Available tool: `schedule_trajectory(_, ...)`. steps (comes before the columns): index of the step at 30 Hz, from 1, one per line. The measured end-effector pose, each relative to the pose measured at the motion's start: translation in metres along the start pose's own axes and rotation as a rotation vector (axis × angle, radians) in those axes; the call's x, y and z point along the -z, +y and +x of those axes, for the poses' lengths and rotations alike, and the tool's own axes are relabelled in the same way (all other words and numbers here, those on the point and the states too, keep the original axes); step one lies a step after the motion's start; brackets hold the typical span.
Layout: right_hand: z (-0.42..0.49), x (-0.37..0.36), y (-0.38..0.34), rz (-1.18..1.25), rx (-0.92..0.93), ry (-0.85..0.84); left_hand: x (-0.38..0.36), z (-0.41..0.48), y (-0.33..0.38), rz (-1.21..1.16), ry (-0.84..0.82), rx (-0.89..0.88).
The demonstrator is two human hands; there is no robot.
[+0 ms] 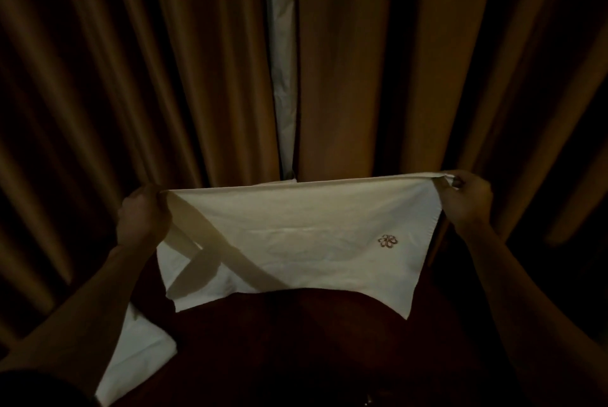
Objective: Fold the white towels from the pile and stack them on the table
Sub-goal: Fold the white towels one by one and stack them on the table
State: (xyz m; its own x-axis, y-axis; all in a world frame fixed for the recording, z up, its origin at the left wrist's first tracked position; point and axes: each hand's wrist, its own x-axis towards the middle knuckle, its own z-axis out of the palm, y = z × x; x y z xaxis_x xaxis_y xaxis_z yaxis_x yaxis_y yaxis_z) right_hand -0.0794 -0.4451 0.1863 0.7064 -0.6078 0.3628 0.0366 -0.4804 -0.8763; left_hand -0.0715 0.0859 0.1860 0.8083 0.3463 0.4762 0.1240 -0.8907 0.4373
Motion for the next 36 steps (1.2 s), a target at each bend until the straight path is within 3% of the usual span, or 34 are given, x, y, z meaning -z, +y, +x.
schedule_trajectory(6, 0.002, 0.018, -0.017, 0.059, 0.021, 0.0, 0.019, -0.007, 0.008, 0.0, 0.041, 0.048)
schedule_trajectory(22, -0.062, 0.068, -0.02, -0.055, -0.057, 0.092, 0.049, -0.035, -0.036, 0.108, -0.168, -0.349)
schedule_trajectory(36, -0.116, 0.109, -0.004, -0.093, 0.031, 0.058, 0.072, -0.085, -0.058, -0.004, -0.275, -0.278)
